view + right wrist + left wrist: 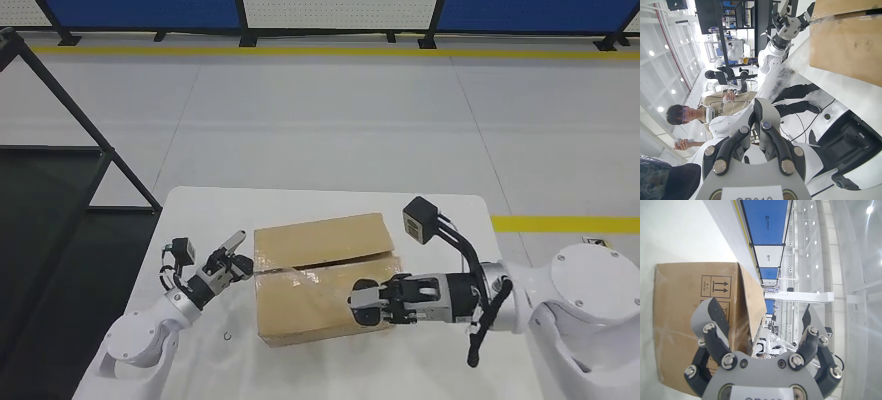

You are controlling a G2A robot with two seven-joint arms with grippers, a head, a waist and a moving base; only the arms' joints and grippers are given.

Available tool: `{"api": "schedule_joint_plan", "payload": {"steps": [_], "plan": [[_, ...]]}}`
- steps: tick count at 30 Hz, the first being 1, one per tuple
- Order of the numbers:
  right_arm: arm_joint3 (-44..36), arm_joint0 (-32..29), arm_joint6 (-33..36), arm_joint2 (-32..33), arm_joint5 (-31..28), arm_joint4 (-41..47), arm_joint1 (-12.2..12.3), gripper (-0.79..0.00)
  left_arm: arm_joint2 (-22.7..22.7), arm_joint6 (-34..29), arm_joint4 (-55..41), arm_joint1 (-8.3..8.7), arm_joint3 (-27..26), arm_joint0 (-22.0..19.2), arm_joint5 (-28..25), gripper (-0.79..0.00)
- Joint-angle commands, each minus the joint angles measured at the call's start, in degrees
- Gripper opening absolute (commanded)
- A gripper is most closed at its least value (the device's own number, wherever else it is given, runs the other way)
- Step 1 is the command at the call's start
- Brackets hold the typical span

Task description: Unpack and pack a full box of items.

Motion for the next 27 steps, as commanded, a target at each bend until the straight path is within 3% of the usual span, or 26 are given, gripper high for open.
{"api": "schedule_joint_plan", "payload": {"steps": [1, 27], "plan": [[-0.6, 0.6, -0.6, -0.5, 0.5, 0.5, 0.0, -0.785, 0.2, 0.0, -0.1, -0.04, 0.1, 0.0, -0.3, 0.000], [-6.4, 6.6, -9.9, -8.5, 2.2, 6.9, -0.5, -0.785, 0.2, -0.5, -1.5, -0.17, -0.3, 1.0, -2.8, 0.000]]}}
